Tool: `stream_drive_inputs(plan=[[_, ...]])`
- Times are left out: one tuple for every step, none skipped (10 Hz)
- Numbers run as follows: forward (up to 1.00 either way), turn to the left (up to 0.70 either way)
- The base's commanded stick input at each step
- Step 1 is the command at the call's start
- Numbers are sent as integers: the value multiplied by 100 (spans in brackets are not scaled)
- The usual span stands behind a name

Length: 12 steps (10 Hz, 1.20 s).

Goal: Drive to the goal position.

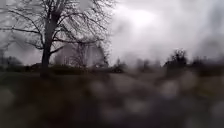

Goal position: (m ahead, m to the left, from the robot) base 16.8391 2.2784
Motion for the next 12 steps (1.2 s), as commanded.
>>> stream_drive_inputs(plan=[[100,0],[100,0],[100,0],[100,0],[100,0],[100,0],[100,0],[100,0],[100,0],[100,0],[100,0],[100,0]])
